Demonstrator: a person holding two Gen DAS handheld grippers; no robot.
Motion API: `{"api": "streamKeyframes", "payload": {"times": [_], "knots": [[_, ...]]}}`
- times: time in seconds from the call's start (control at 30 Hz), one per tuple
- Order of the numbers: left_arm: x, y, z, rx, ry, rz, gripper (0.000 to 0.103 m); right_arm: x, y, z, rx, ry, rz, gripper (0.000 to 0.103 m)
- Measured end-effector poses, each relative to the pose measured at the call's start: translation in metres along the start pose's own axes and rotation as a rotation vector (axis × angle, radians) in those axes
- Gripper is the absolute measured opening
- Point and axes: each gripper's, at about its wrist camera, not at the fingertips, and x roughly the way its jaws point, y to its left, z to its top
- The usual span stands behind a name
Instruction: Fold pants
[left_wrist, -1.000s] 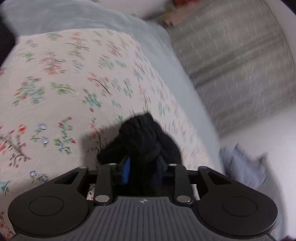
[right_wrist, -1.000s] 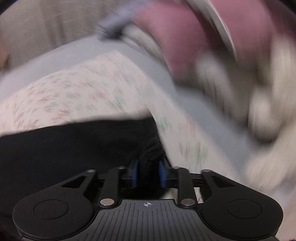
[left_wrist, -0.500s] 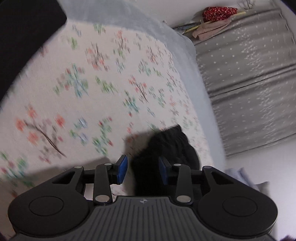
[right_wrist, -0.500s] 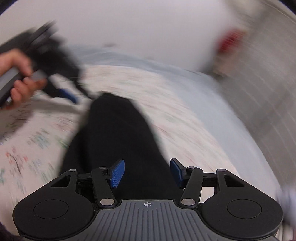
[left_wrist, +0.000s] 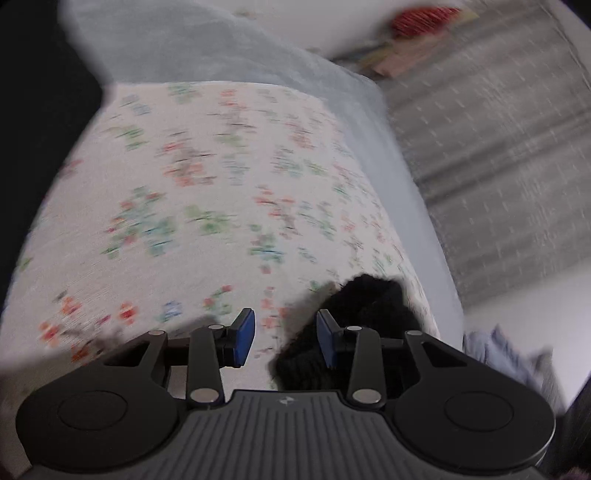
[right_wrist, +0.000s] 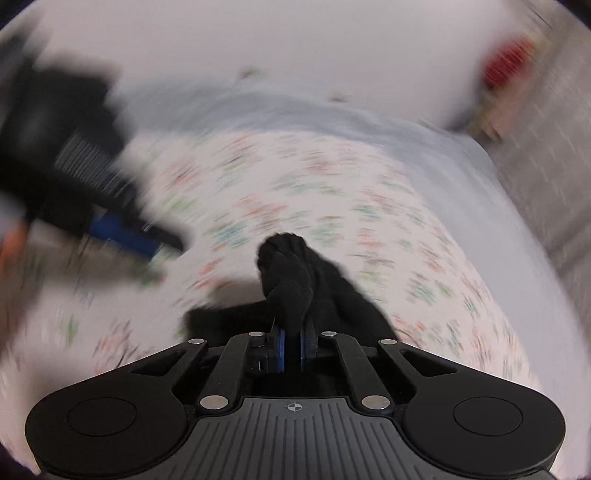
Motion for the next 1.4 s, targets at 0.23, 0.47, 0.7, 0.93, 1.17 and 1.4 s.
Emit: {"api": "streamKeyframes", "payload": {"times": [0.23, 0.47, 0.7, 0.93, 1.17, 1.4], "knots": [[0.026, -0.052, -0.013, 0.338, 0.04, -0.141, 0.031, -0.02, -0.079, 0.004, 0.175, -0.026, -0.004, 0.004], [0.07, -0.072, -0.027, 0.604, 0.103, -0.19, 0.032, -0.006, -0.097, 0.023, 0.092, 0.021, -0.005, 0.004], [0.093, -0.099, -0.053, 0.847, 0.083, -0.165, 0.032, 0.0, -0.097, 0.028, 0.062, 0.008, 0.017, 0.004], [0.087, -0.115, -0.058, 1.021, -0.015, -0.058, 0.04, -0.006, -0.103, 0.019, 0.081, -0.025, 0.048, 0.004], [0.098, -0.116, -0.069, 1.075, 0.021, -0.061, 0.052, -0.009, -0.103, 0.019, 0.105, -0.047, 0.071, 0.004], [0.095, -0.111, -0.065, 1.038, -0.011, 0.009, 0.007, -0.011, -0.092, 0.018, 0.071, -0.072, 0.009, 0.004]]}}
